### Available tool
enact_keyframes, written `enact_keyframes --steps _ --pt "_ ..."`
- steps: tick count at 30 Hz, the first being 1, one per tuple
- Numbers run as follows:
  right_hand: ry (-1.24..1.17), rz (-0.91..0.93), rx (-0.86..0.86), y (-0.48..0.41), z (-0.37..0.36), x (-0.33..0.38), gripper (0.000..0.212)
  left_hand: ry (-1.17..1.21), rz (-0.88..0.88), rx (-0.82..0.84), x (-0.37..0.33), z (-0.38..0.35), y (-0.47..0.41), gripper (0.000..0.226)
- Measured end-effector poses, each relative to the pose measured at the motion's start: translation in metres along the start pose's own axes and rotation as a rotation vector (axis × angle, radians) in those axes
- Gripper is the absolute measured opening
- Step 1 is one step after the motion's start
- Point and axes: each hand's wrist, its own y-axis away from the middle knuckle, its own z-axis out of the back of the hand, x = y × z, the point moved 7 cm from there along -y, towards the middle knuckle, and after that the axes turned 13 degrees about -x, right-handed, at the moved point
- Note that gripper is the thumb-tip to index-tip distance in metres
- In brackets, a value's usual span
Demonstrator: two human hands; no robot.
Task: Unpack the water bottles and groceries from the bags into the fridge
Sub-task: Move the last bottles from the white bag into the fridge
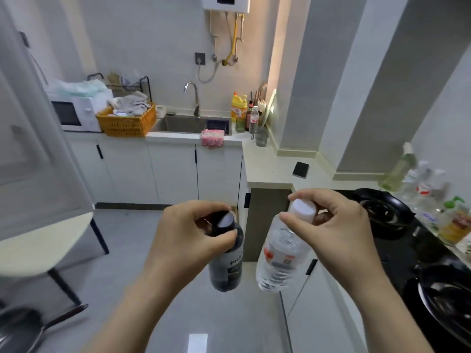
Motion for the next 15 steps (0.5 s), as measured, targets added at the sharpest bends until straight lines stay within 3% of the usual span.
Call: enact_keyframes --steps 3,7,15 --pt "-0.045 0.031 0.068 0.002 -0.044 0.02 0.024 -0.035 0.037 -0.075 0.022 0.039 -0.003 0.035" --pt "-0.08 0.137 0.199 0.006 -0.1 0.052 0.025 -0.09 0.101 -0.194 0.044 0.088 -0.003 0.026" --pt "-0.232 0.323 0.431 0.007 -0.182 0.095 0.028 -0.227 0.249 -0.444 0.066 0.154 0.005 0.029"
